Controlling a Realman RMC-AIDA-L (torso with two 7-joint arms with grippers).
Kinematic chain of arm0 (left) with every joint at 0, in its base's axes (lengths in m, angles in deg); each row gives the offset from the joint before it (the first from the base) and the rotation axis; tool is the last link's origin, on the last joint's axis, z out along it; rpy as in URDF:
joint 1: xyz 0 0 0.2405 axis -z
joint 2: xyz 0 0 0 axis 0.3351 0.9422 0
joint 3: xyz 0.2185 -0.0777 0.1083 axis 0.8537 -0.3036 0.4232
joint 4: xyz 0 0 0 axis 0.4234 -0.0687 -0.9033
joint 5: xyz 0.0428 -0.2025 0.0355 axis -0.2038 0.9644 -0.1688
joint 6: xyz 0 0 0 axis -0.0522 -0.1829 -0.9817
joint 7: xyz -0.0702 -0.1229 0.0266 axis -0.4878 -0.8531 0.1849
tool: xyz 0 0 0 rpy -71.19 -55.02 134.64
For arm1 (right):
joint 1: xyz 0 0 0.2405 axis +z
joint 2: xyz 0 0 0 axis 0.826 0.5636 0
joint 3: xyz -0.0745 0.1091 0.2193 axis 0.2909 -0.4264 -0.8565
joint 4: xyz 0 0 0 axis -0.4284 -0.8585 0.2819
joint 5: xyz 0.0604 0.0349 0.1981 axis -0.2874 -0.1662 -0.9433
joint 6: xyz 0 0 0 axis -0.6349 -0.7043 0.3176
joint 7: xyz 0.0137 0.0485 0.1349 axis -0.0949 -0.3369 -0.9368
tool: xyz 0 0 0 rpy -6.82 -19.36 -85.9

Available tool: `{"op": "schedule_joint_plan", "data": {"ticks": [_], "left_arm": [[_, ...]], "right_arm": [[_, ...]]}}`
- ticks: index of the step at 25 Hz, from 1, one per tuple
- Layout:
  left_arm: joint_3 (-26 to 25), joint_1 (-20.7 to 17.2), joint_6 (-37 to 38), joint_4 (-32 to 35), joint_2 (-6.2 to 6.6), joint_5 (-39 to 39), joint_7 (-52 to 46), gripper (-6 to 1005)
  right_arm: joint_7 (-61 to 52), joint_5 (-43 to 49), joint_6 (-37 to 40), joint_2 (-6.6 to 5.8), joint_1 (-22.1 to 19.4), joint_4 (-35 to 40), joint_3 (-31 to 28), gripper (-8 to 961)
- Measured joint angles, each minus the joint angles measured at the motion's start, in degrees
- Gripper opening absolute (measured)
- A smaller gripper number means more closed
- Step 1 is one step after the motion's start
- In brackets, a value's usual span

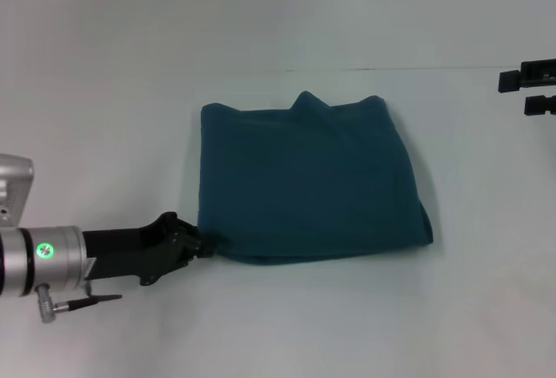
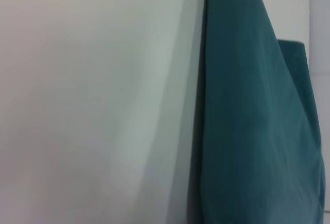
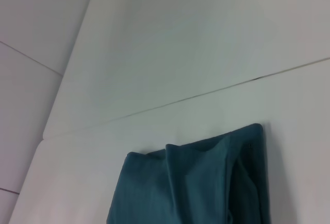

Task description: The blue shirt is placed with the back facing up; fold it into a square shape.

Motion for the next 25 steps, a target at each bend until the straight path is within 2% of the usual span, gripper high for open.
{"op": "schedule_joint_plan", "data": {"ticks": [6, 11, 14, 17, 20, 25], "left_arm": [[-1.54, -0.80, 2.30, 1.15, 0.28, -1.17, 0.57, 46], [-1.51, -1.18, 3.35, 3.11, -0.05, -4.49, 1.55, 131], [-3.99, -2.37, 5.61, 5.69, 0.50, -4.32, 2.33, 182], [-7.47, -4.09, 10.48, 10.39, 0.47, -3.05, 4.54, 233], [-11.27, -5.74, 18.27, 15.17, 0.21, -0.08, 12.24, 373], [-13.45, -6.40, 27.35, 16.44, 0.04, 4.46, 30.66, 588]], "right_arm": [[0.09, 0.06, -0.18, 0.04, 0.05, -0.31, 0.00, 835], [0.35, 0.13, -0.46, 0.03, 0.13, -0.63, 0.02, 836], [0.42, 0.15, -0.56, 0.04, 0.08, -0.67, -0.02, 836], [1.13, 0.12, -0.50, 0.00, 0.00, -0.67, -0.15, 837], [3.12, -0.05, 0.33, -0.05, -0.04, -0.67, -0.41, 838], [5.17, 1.18, 0.89, 0.14, -0.06, -0.49, 0.62, 838]]}}
